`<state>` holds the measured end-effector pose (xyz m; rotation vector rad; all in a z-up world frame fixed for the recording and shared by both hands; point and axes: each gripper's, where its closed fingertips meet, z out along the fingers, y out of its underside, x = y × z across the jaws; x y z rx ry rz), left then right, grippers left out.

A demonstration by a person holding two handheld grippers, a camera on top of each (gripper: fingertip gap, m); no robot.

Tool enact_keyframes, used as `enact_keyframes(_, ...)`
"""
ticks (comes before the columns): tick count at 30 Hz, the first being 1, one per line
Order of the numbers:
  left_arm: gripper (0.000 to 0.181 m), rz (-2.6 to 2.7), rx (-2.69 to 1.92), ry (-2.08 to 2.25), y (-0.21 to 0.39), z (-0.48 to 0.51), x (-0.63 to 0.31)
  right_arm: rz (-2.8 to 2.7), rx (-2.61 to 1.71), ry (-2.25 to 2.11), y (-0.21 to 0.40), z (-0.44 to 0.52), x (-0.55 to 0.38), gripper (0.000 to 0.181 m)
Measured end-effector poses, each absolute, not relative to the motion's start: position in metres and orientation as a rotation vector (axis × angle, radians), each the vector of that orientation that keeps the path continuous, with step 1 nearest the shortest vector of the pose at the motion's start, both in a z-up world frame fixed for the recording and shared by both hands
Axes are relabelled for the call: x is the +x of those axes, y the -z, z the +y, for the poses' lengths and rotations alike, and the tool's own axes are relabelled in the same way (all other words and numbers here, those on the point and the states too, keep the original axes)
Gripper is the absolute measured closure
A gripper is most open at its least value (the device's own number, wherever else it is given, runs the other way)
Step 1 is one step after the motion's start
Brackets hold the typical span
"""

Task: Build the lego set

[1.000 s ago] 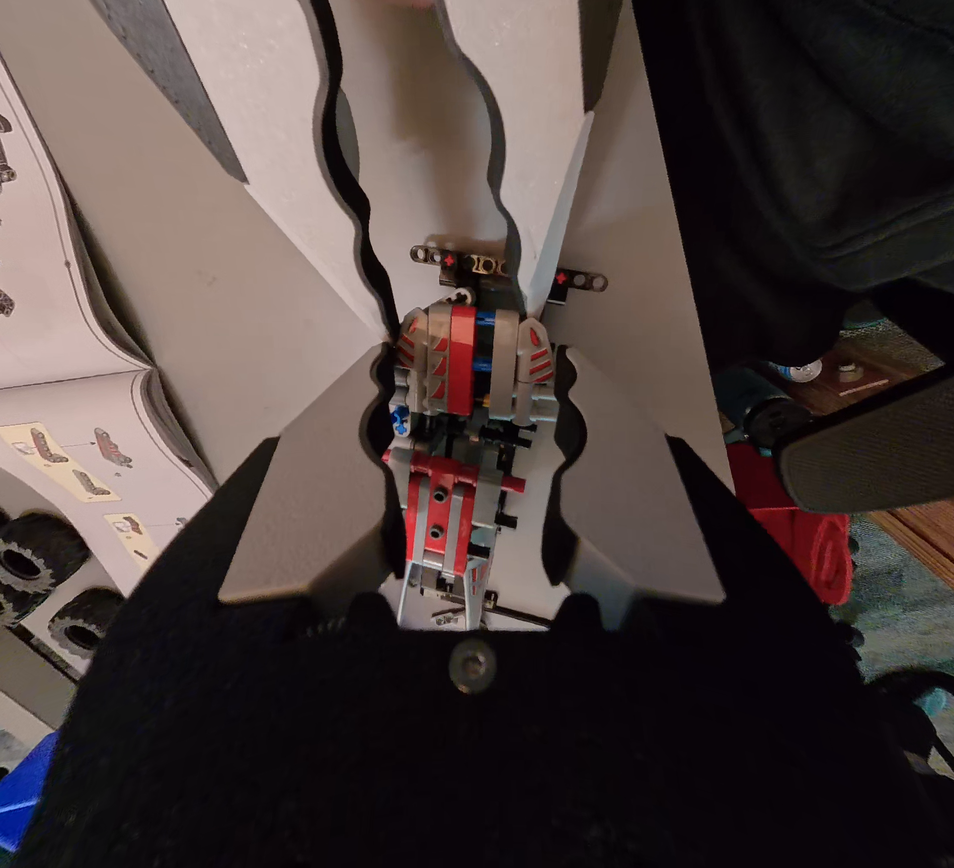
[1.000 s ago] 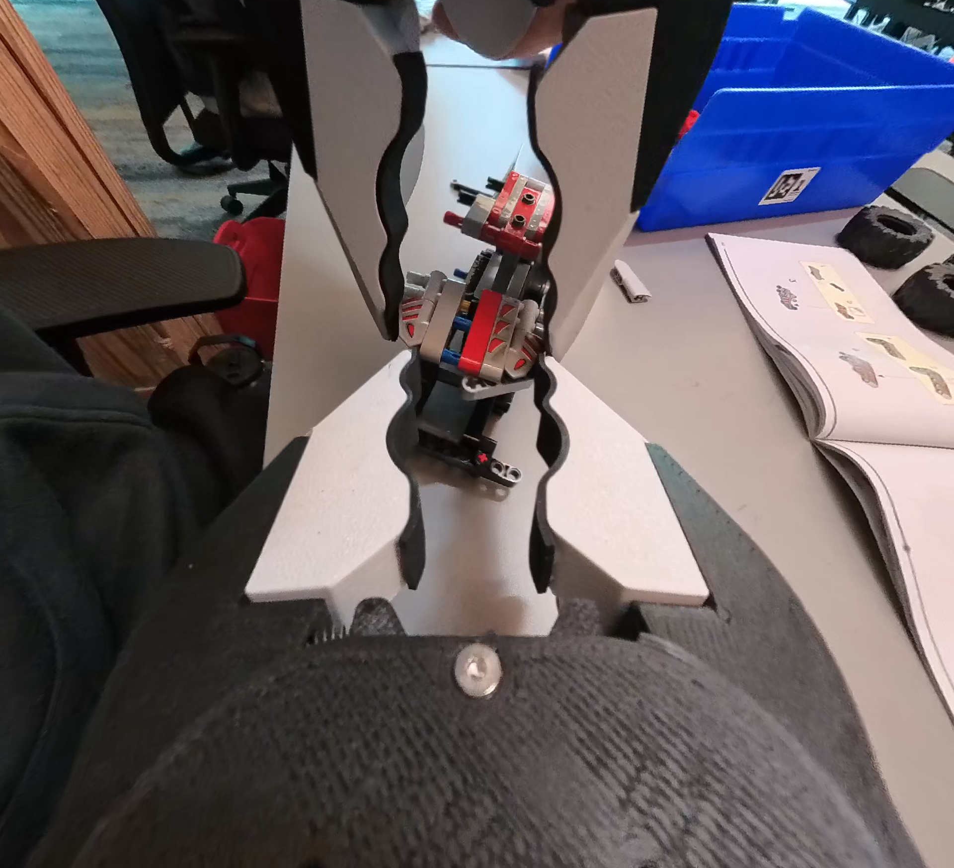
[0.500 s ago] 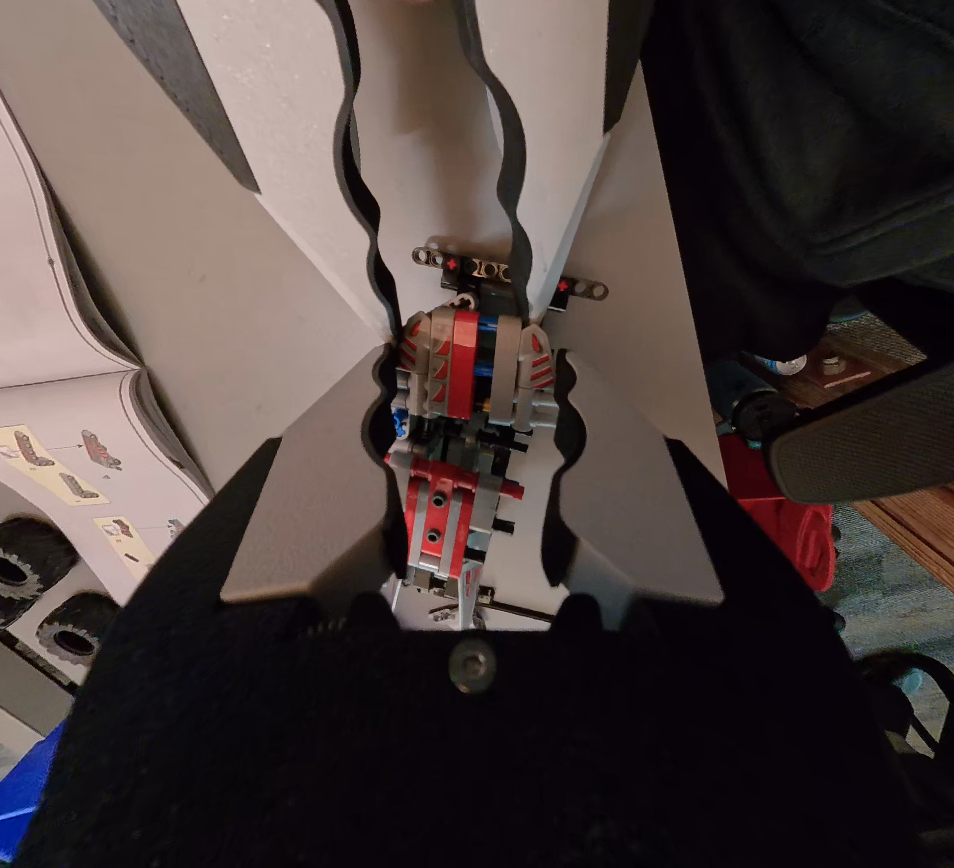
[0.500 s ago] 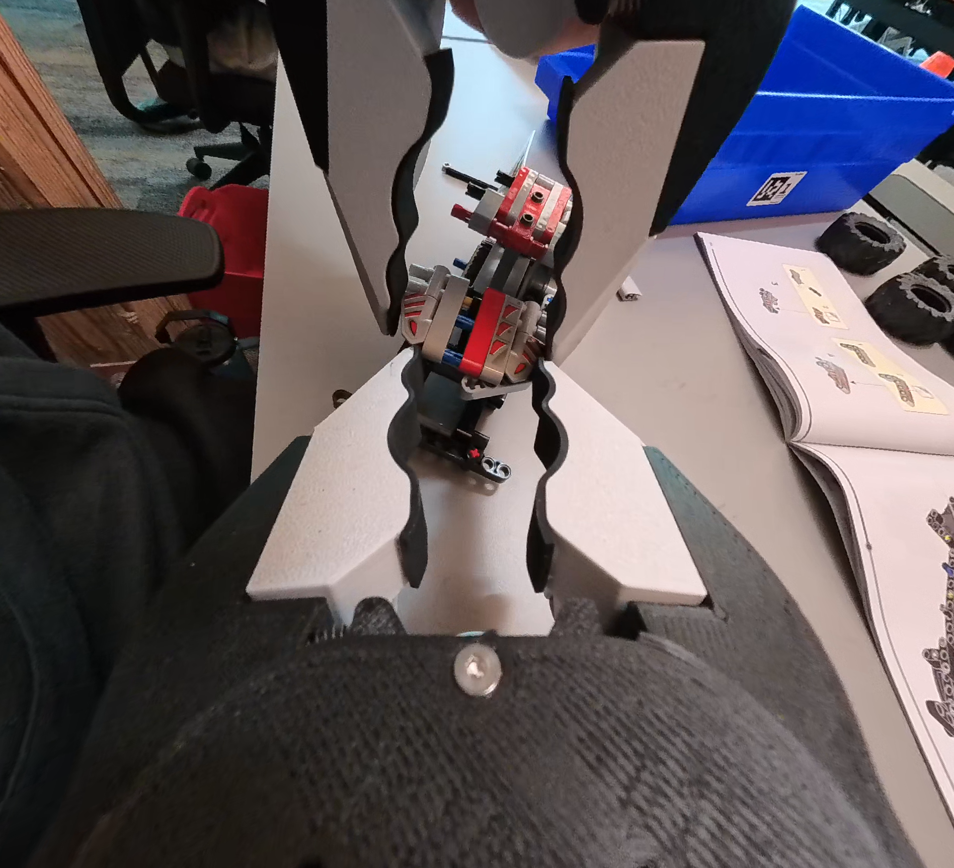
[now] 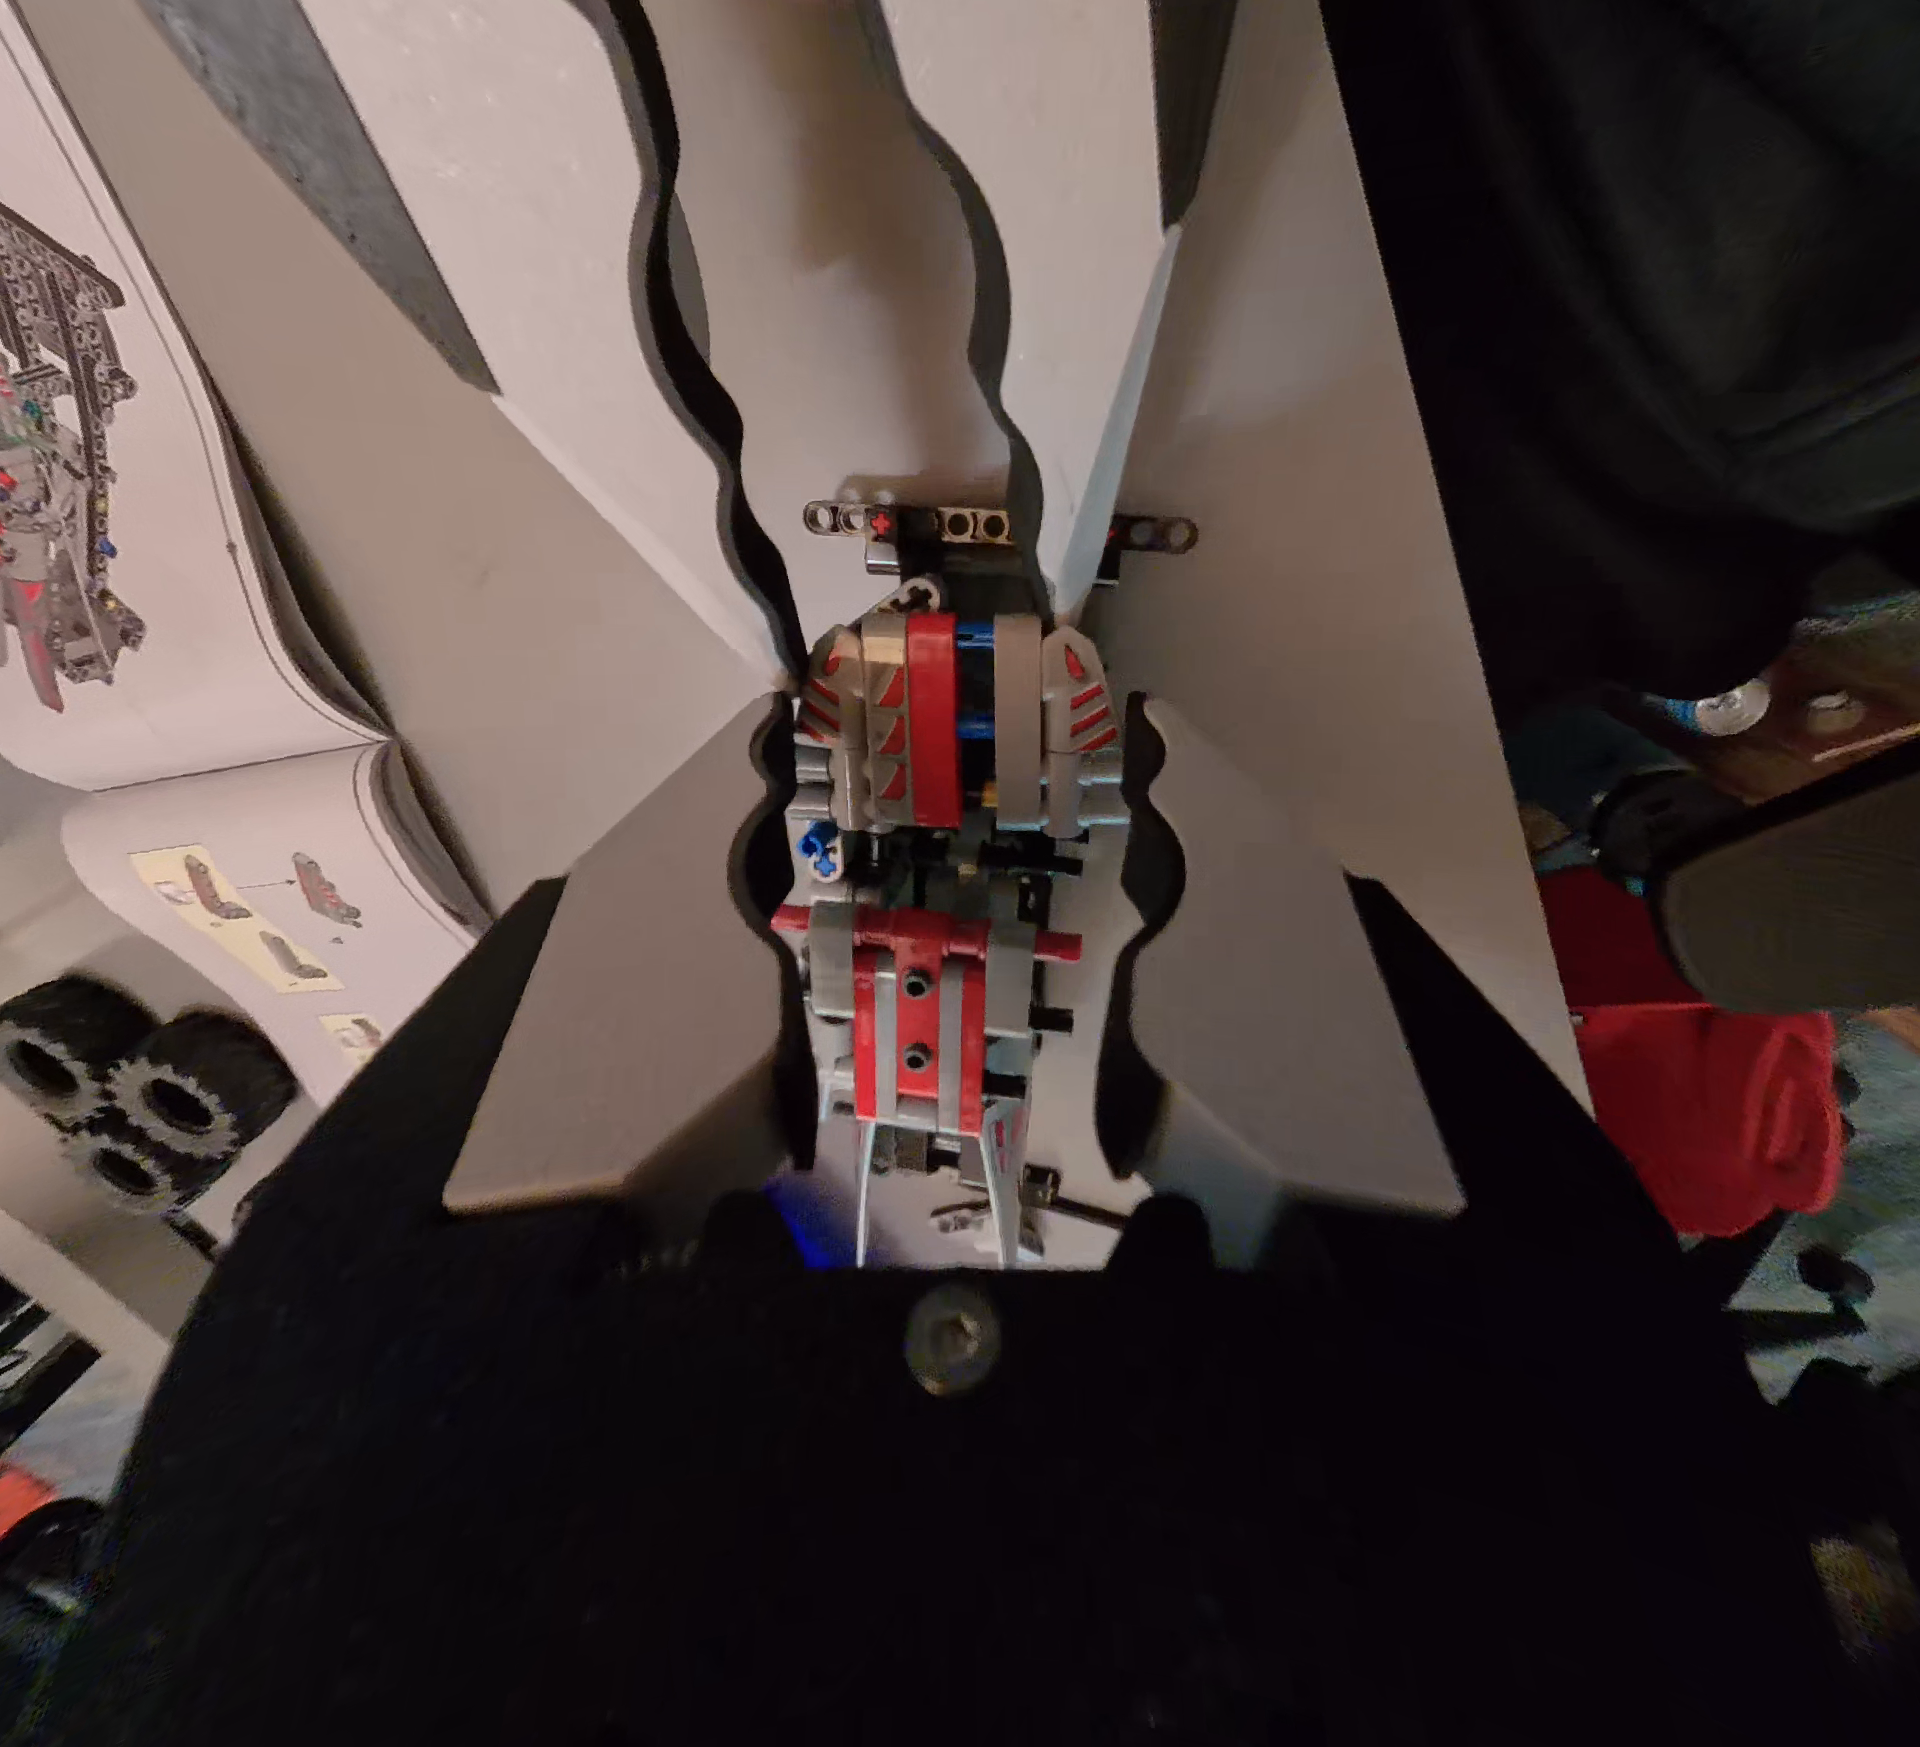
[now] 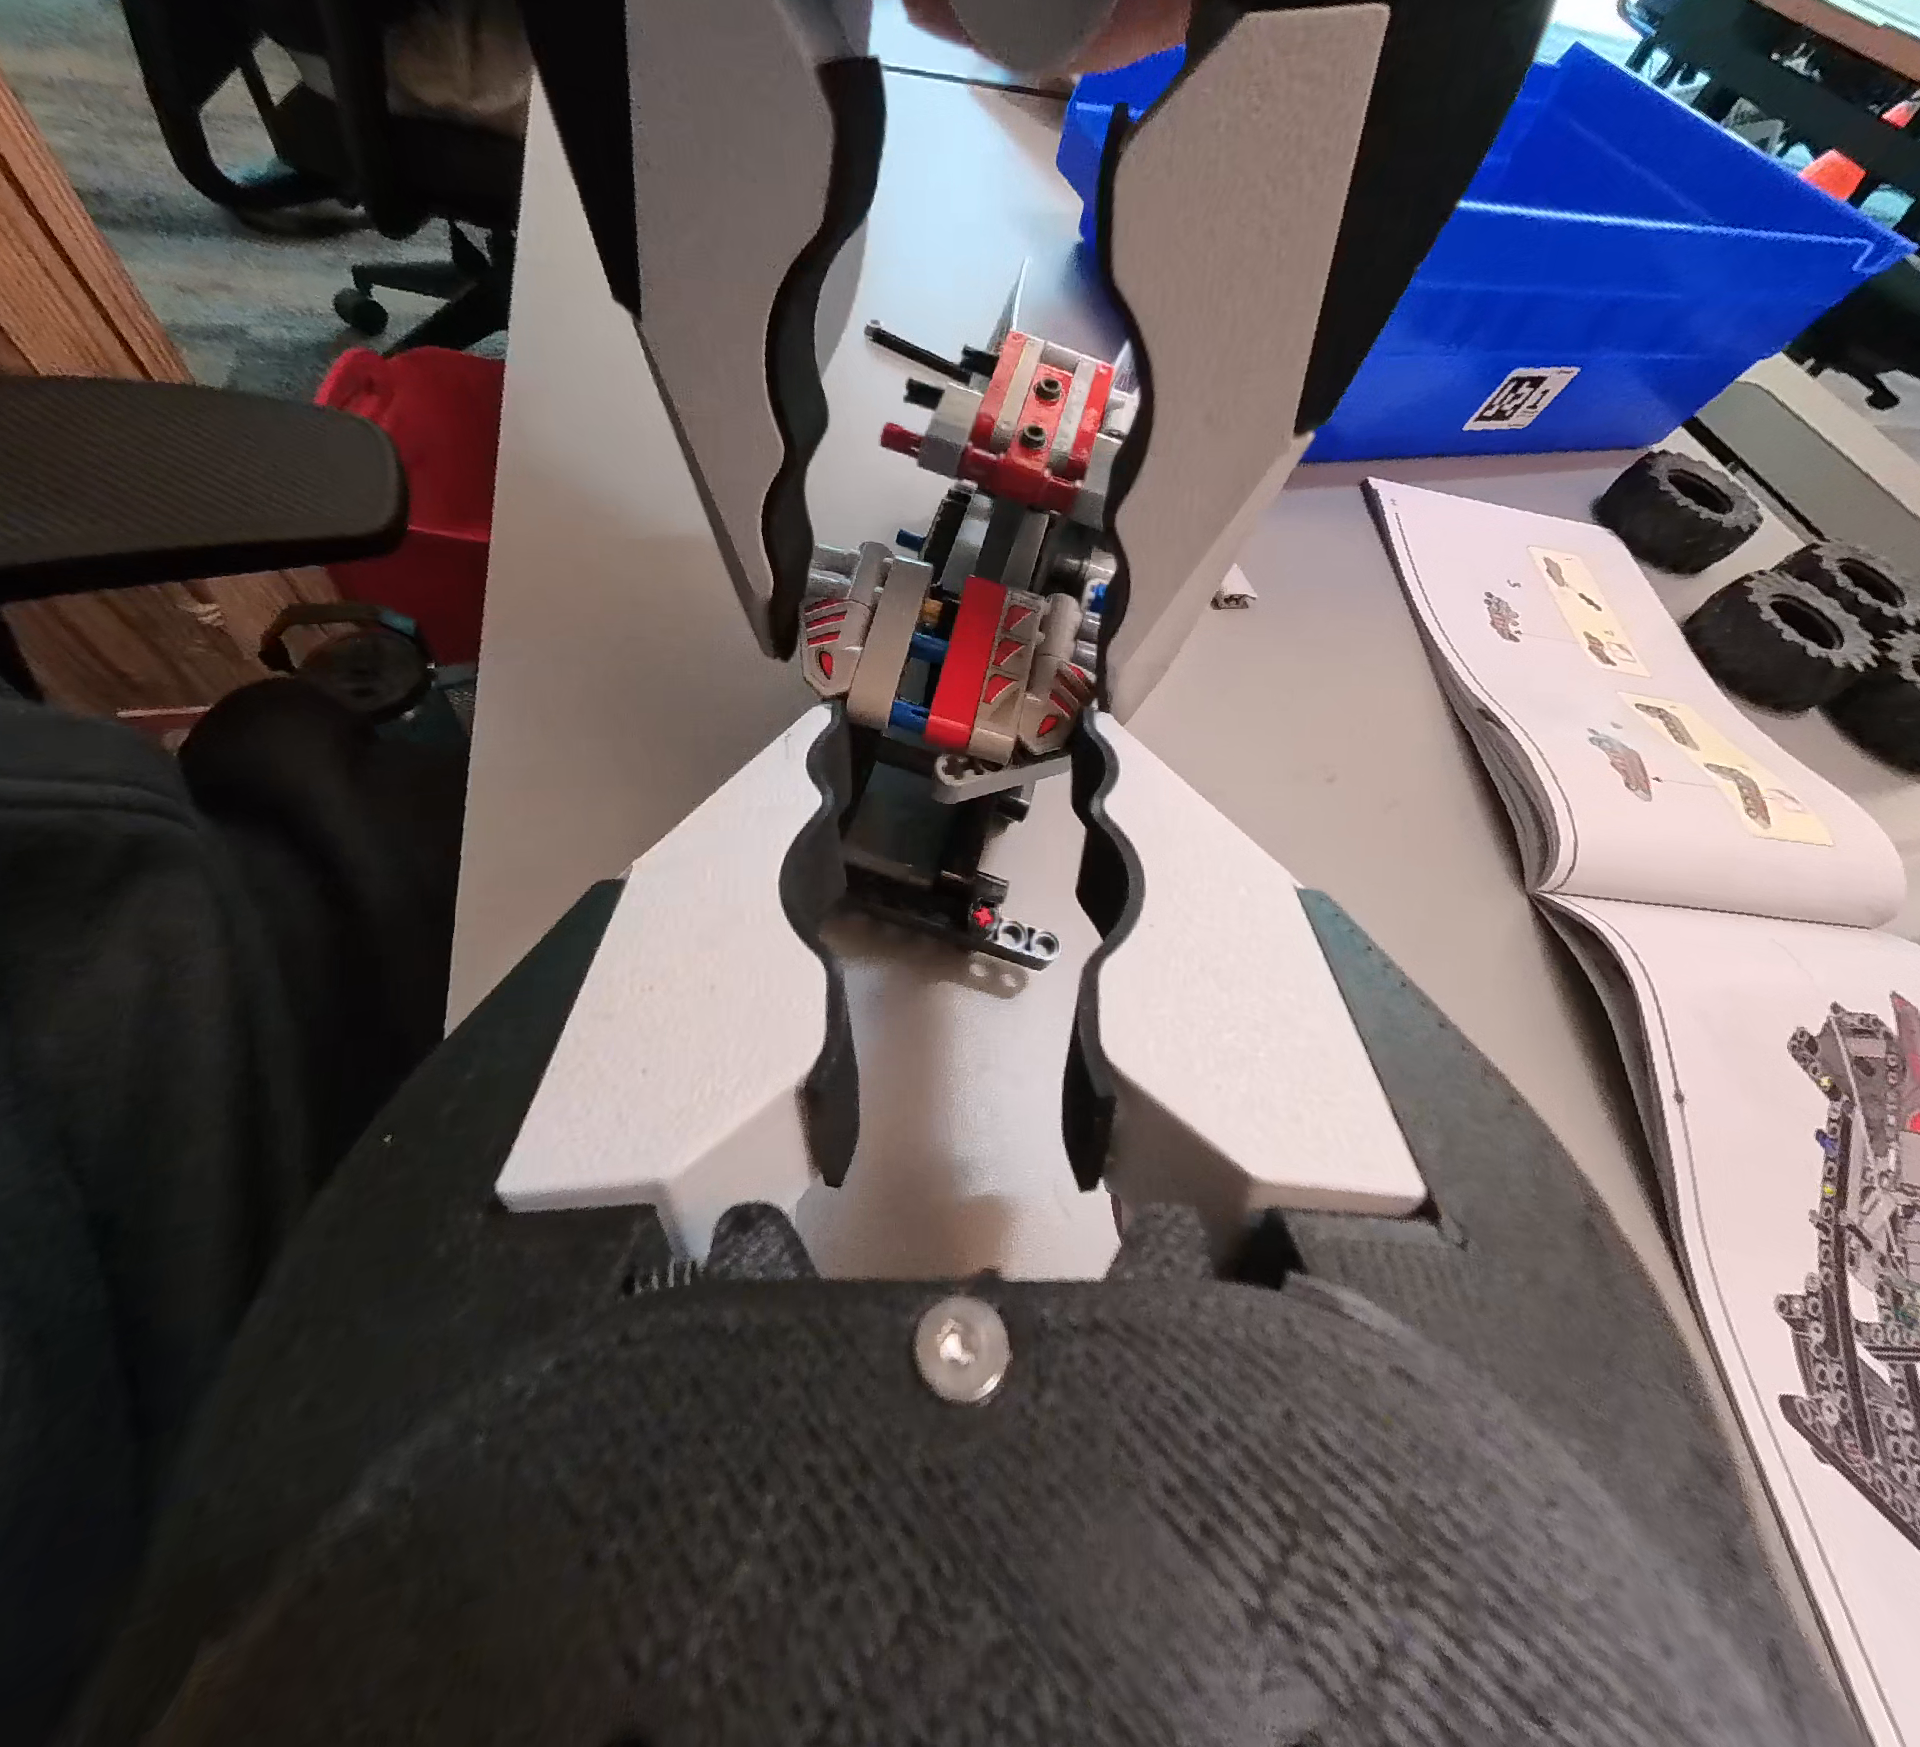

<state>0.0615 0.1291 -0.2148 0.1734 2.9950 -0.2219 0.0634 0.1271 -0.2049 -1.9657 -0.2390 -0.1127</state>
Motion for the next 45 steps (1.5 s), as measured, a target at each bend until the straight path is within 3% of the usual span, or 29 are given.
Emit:
enact_keyframes(1,0.121,2.993,0.177,0.205,0.215,0.129,0.062,-0.237,-1.967,0.117,0.205,0.127,0.064,0.140)
enact_keyframes(13,0.123,2.982,0.163,0.214,0.217,0.130,0.062,-0.257,-1.990,0.192,0.208,0.128,0.065,0.141)
enact_keyframes(19,0.107,2.721,0.055,0.212,0.199,0.130,0.077,-0.183,-1.947,0.166,0.207,0.125,0.071,0.141)
enact_keyframes(23,0.133,2.428,0.008,0.368,0.184,0.121,0.062,-0.159,-1.938,0.138,0.207,0.121,0.073,0.141)
enact_keyframes(26,0.138,2.241,-0.052,0.308,0.196,0.129,0.057,-0.135,-1.930,0.109,0.205,0.122,0.075,0.141)
enact_keyframes(28,0.157,2.084,-0.070,0.337,0.196,0.126,0.056,-0.119,-1.920,0.090,0.205,0.122,0.076,0.141)
enact_keyframes(31,0.169,1.902,-0.027,0.279,0.195,0.122,0.057,-0.099,-1.915,0.073,0.204,0.122,0.076,0.142)
enact_keyframes(42,0.178,1.636,0.089,0.223,0.199,0.122,0.060,-0.134,-1.929,0.051,0.204,0.119,0.071,0.139)
enact_keyframes(45,0.178,1.609,0.114,0.211,0.200,0.124,0.060,-0.049,-1.848,-0.175,0.187,0.107,0.073,0.151)
